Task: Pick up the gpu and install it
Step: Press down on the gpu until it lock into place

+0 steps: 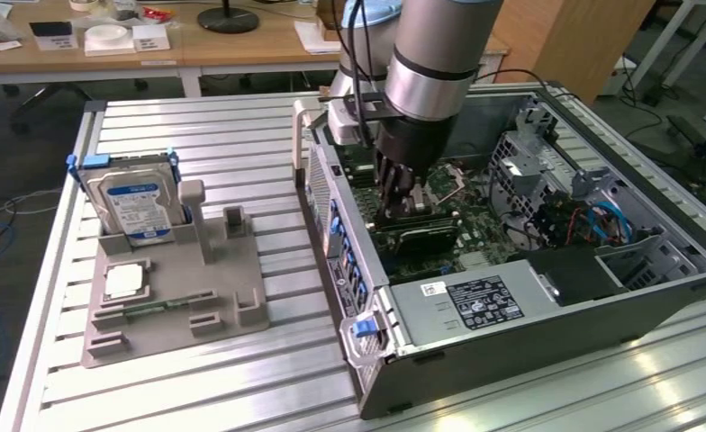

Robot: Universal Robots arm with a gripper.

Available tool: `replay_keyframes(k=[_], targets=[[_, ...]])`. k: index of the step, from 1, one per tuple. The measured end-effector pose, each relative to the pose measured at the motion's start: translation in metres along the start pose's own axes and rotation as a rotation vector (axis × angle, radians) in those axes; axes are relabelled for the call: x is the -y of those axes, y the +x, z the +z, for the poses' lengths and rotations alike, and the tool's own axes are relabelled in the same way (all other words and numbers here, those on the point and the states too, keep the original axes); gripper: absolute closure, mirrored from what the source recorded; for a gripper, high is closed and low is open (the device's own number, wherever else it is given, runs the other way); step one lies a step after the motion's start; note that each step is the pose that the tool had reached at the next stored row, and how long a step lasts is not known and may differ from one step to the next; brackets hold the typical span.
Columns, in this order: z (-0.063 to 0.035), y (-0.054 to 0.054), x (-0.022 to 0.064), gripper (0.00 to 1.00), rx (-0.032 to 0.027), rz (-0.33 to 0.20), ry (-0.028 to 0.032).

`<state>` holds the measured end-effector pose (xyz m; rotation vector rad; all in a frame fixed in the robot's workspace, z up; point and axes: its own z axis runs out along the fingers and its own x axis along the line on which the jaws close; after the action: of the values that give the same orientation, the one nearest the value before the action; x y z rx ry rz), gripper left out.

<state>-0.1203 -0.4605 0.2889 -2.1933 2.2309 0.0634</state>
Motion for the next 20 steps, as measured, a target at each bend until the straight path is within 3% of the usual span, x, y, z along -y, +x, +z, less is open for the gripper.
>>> replay_keyframes(k=[4,7,12,16,20], targets=[[-0.0004,0.009,-0.0024,0.89,0.0002,0.000,0.0001],[-0.0005,0.015,-0.0067,0.89,0.0069,0.000,0.0000],[-0.0004,0.019,-0.0223,0.89,0.0123,0.000,-0.0001],[-0.0002,0.030,-0.0235,0.89,0.0123,0.000,-0.0004],[0.0000,0.030,-0.0235,0.89,0.0126,0.000,-0.0004]])
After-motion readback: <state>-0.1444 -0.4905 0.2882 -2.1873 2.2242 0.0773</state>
